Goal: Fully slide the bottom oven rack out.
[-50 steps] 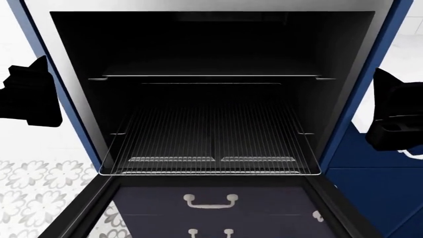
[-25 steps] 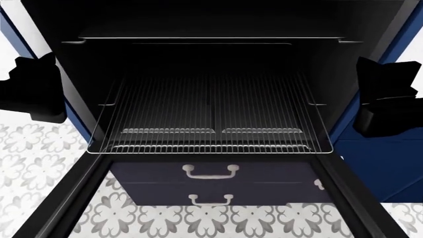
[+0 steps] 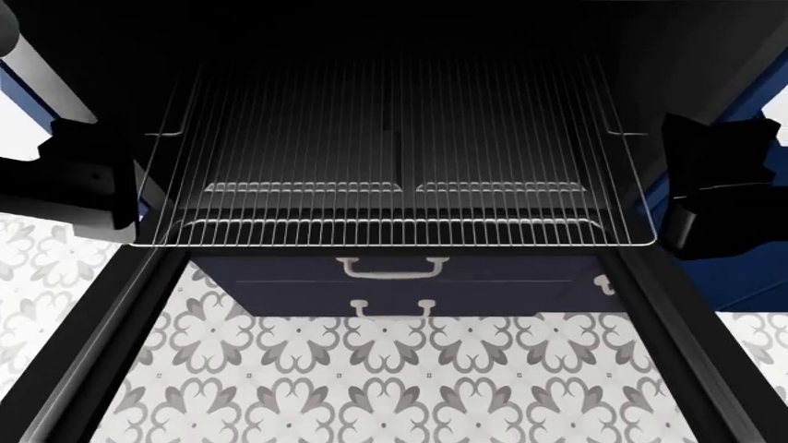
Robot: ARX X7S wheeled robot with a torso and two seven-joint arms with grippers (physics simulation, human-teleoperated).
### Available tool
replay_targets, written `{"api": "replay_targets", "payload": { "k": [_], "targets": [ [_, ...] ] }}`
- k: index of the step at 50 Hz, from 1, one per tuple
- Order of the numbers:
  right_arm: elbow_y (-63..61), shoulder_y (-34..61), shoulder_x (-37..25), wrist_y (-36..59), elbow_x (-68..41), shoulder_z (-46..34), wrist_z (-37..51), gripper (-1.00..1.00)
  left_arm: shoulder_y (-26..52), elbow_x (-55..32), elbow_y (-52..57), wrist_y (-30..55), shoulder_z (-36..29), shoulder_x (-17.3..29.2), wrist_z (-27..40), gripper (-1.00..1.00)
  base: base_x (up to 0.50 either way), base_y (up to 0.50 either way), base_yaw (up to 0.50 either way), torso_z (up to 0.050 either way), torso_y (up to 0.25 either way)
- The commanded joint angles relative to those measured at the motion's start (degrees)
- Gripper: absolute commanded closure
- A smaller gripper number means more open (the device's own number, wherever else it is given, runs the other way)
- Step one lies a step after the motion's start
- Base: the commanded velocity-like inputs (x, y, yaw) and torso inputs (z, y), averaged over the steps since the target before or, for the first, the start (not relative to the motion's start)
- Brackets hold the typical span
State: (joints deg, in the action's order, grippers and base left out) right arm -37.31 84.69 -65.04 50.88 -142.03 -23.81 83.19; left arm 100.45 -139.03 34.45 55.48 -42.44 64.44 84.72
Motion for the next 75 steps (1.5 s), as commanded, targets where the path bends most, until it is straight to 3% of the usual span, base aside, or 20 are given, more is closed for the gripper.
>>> {"api": "replay_targets", "payload": {
  "k": [1, 9, 33, 46, 75],
  "targets": [
    [0.3, -1.3, 1.2, -0.5, 2.3, -1.2, -1.2, -1.0, -0.9, 1.5, 0.0, -1.0, -0.7, -0.3, -1.3, -1.0, 0.0, 0.0, 0.0, 0.0, 0.0],
    [4.4, -6.0, 7.0, -1.2, 8.5, -4.4, -3.9, -1.0, -6.6, 8.3, -4.0, -3.4, -2.5, -4.3, -4.7, -1.0, 0.0, 0.0, 0.0, 0.0, 0.0],
    [24.0, -3.6, 21.3, 3.8, 19.6, -15.8, -8.3, -1.0, -13.7, 25.2, -23.8, -4.4, -10.0, -20.7, -15.9, -1.0, 0.0, 0.0, 0.0, 0.0, 0.0],
    [31.2, -1.4, 26.7, 6.2, 29.3, -18.2, -15.9, -1.0, -16.4, 30.9, -27.3, -6.0, -11.9, -23.9, -19.0, -1.0, 0.0, 0.0, 0.0, 0.0, 0.0],
    [38.6, -3.8, 31.4, 4.5, 42.7, -22.1, -26.7, -1.0, -18.8, 42.7, -36.4, -10.0, -14.5, -27.5, -26.8, -1.0, 0.0, 0.0, 0.0, 0.0, 0.0]
  ]
}}
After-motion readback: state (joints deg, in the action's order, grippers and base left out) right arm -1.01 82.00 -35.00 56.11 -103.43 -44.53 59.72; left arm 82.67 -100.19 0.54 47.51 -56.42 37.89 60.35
